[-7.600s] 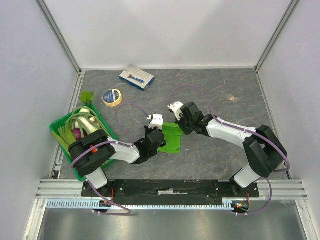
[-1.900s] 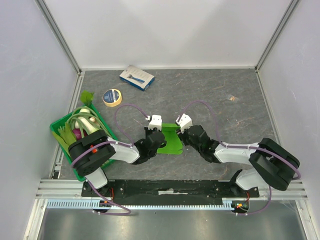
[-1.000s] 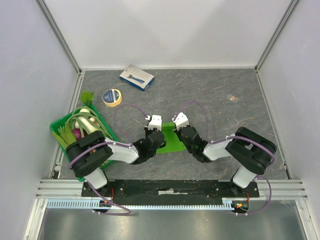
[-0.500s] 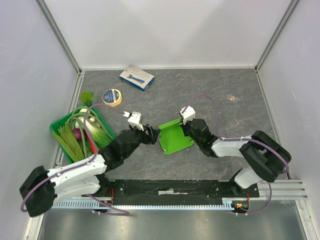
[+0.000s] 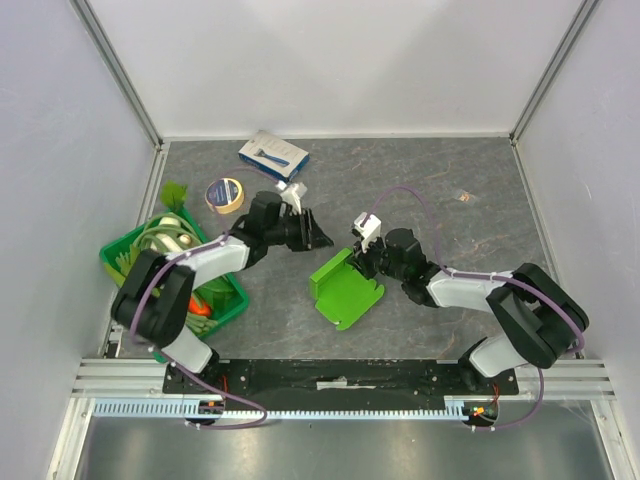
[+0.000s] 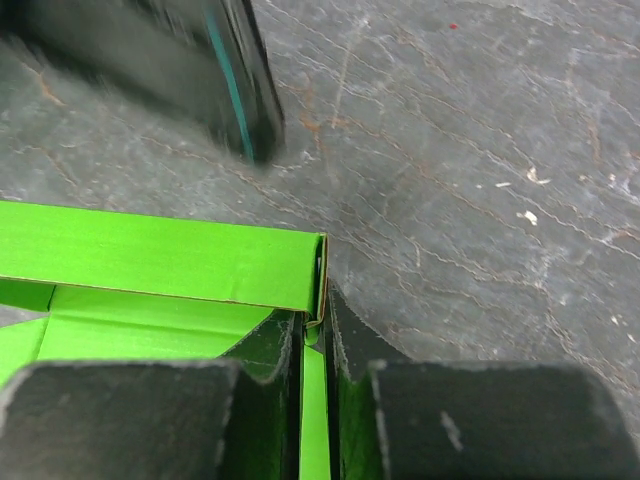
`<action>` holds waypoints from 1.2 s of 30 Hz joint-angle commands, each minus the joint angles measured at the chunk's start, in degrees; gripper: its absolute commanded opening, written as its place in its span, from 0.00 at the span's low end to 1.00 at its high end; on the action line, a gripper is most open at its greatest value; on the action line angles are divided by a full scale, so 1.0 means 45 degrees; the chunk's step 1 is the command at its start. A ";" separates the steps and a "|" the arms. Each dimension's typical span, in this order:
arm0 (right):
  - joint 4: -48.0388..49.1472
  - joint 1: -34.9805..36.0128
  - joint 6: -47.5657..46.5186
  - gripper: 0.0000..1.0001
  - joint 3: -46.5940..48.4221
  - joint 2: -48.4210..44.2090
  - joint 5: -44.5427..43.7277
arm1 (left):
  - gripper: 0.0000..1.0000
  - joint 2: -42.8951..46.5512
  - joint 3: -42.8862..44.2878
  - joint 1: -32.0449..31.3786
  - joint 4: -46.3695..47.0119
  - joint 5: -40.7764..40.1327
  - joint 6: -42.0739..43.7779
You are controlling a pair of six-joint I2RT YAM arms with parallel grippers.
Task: Fold the paper box
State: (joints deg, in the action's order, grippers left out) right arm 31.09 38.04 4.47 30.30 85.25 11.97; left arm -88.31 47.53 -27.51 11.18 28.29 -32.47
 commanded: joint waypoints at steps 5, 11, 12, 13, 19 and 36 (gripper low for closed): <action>0.0823 0.0042 0.0881 0.00 0.0590 0.0136 0.0819 | 0.28 -0.1605 0.0102 -0.0800 0.0328 0.1428 -0.0832; 0.1351 0.0704 0.1155 0.00 0.0355 0.0118 -0.1637 | 0.17 -0.1936 0.0142 -0.1503 0.0543 0.1290 -0.1007; 0.1391 0.0900 0.1213 0.00 0.0278 0.0079 -0.2127 | 0.17 -0.2034 0.0180 -0.1582 0.0601 0.1271 -0.1046; 0.1527 0.1095 0.1252 0.00 0.0239 0.0059 -0.2577 | 0.17 -0.2151 0.0258 -0.1641 0.0776 0.1329 -0.1201; 0.1197 0.2385 0.1292 0.00 0.0473 0.0215 -0.6308 | 0.15 -0.2465 0.0395 -0.2266 0.1363 0.1388 -0.1846; 0.0825 0.2464 0.1468 0.00 0.1098 0.1347 -0.7542 | 0.15 -0.2718 0.0064 -0.3809 0.3819 0.2364 -0.3972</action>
State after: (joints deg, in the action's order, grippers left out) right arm 29.39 49.28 9.89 30.92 88.73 -19.64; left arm -100.90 47.29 -37.41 18.46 22.85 -41.08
